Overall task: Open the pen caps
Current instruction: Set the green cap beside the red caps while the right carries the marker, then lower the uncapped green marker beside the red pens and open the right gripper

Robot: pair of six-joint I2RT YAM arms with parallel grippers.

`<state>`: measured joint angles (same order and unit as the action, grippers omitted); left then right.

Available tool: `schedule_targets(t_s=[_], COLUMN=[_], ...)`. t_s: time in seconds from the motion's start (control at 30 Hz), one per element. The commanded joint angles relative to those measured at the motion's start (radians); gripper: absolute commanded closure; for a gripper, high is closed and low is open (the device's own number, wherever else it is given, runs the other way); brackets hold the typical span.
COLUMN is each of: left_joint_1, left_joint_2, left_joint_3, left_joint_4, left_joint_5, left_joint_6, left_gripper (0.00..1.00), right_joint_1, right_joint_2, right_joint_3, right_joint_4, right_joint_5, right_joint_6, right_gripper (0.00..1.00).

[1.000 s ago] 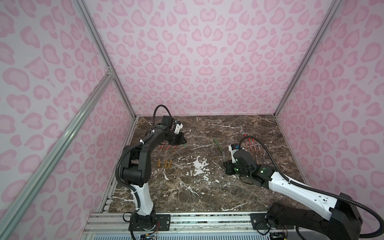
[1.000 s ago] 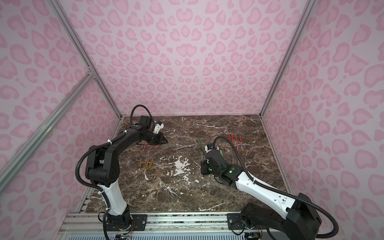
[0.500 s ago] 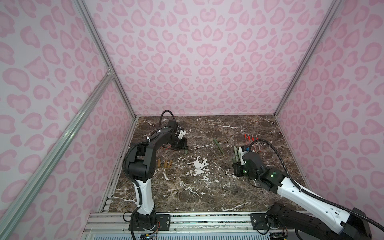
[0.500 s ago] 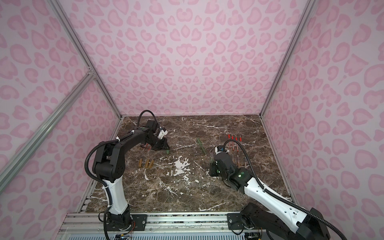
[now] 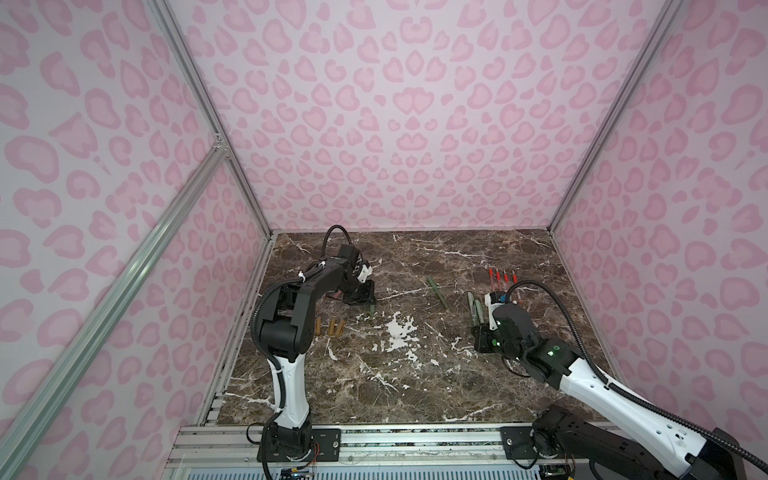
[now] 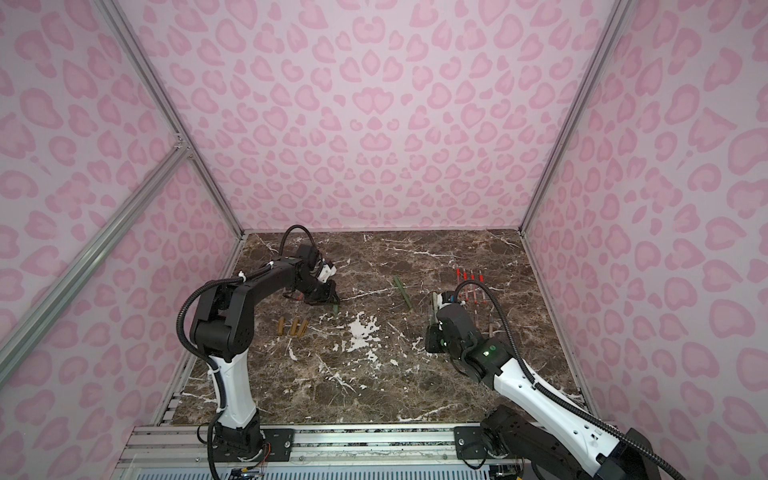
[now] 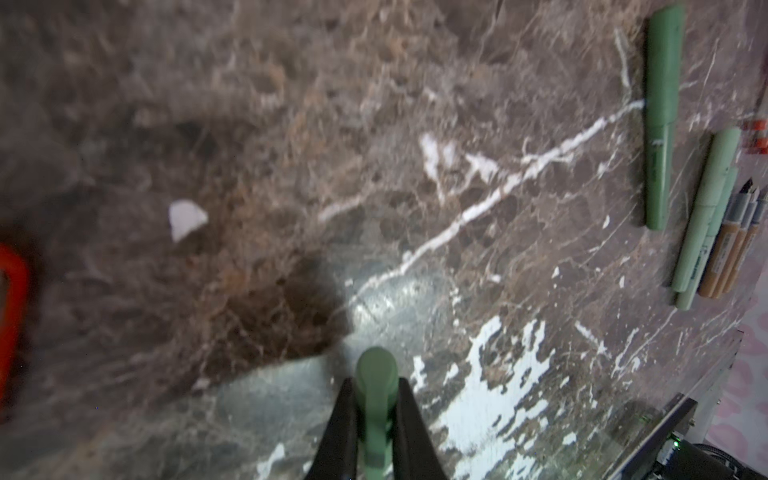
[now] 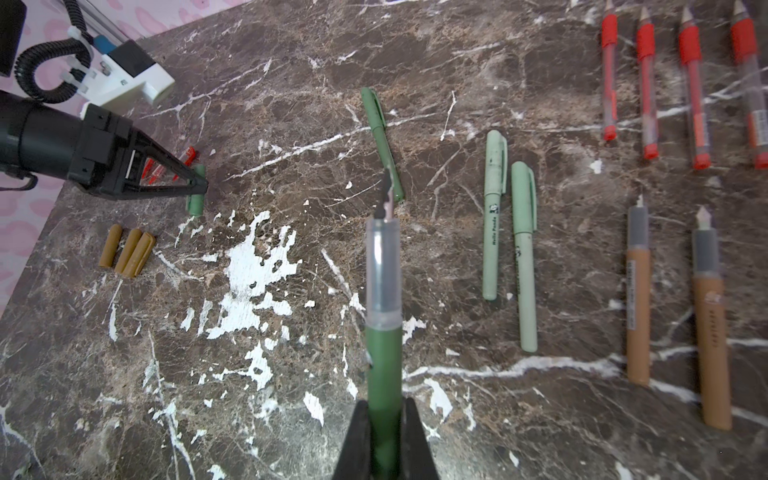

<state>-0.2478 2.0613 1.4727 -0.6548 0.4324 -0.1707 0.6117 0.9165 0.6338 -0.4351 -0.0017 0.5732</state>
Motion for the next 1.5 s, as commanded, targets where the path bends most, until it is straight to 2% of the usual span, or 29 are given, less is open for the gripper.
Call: schedule_targets(t_s=[0.0,0.13,0.3,0.4,0.57,0.63,0.83,1.07,1.27,1.47], left_joint_1=[0.000,0.000,-0.001,-0.002,-0.002,-0.003,-0.001,-0.001,-0.001,0.021], left_joint_2=[0.047,0.085,0.111,0.079,0.020,-0.019,-0.183,-0.427,-0.657,-0.831], left_joint_3=[0.050,0.087,0.104,0.096,0.073,0.054,-0.060,-0.227,-0.392,-0.500], left_joint_4=[-0.062,-0.086,-0.093,-0.095,-0.086,-0.082,-0.025,0.051,0.151,0.212], left_joint_5=[-0.036,-0.072,-0.074,-0.084,-0.066,-0.061,-0.048,-0.080,-0.115,-0.149], left_joint_6=[0.024,0.030,0.025,0.024,0.004,0.002,-0.012,0.030,0.077,0.146], left_gripper=[0.96,0.93,0.81,0.71,0.65,0.57,0.45,0.32,0.18,0.09], right_joint_1=[-0.010,-0.031,-0.057,-0.082,-0.133,-0.165,-0.247,-0.367,-0.435,-0.461], right_joint_2=[-0.012,-0.030,-0.039,-0.030,0.015,0.043,0.132,0.323,0.546,0.759], right_joint_3=[-0.010,-0.003,0.000,0.020,0.069,0.099,0.193,0.333,0.490,0.629], right_joint_4=[-0.024,-0.063,-0.076,-0.094,-0.114,-0.132,-0.150,-0.166,-0.209,-0.206], right_joint_5=[-0.006,-0.012,-0.028,-0.047,-0.071,-0.091,-0.134,-0.178,-0.201,-0.163], right_joint_6=[-0.021,-0.021,-0.044,-0.052,-0.111,-0.128,-0.207,-0.300,-0.380,-0.421], right_gripper=[1.00,1.00,1.00,1.00,1.00,1.00,1.00,1.00,1.00,1.00])
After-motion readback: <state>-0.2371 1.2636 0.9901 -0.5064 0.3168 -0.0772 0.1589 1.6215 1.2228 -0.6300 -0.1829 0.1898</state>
